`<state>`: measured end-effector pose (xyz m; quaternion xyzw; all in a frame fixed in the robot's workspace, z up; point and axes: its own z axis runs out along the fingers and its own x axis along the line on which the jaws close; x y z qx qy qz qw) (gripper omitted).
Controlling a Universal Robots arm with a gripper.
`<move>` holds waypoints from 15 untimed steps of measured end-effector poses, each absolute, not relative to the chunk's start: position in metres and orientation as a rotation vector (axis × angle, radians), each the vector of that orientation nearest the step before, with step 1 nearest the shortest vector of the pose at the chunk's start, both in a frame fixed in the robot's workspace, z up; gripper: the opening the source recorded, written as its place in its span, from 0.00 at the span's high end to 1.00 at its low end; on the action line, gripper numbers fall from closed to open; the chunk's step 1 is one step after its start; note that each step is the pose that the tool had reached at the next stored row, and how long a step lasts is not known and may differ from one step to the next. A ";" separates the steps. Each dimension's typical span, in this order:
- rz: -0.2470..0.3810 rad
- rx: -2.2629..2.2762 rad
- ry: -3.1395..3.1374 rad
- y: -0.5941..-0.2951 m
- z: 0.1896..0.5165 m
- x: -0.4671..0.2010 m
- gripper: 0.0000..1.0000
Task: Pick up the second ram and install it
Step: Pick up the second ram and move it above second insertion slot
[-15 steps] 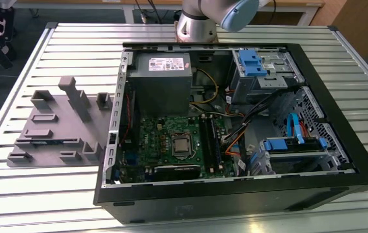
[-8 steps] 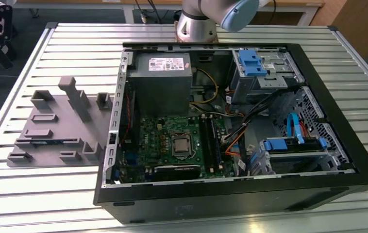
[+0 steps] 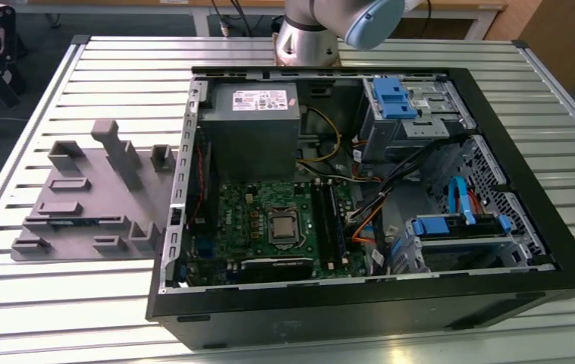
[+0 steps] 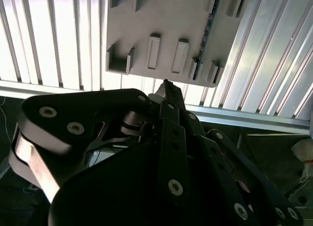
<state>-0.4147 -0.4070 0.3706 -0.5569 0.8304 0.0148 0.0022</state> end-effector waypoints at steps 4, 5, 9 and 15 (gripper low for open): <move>0.046 -1.807 2.565 -0.407 0.370 -0.415 0.89; 0.046 -1.822 2.554 -0.407 0.370 -0.415 0.89; 0.047 -1.882 2.511 -0.407 0.370 -0.415 0.89; 0.047 -1.986 2.432 -0.407 0.370 -0.415 0.89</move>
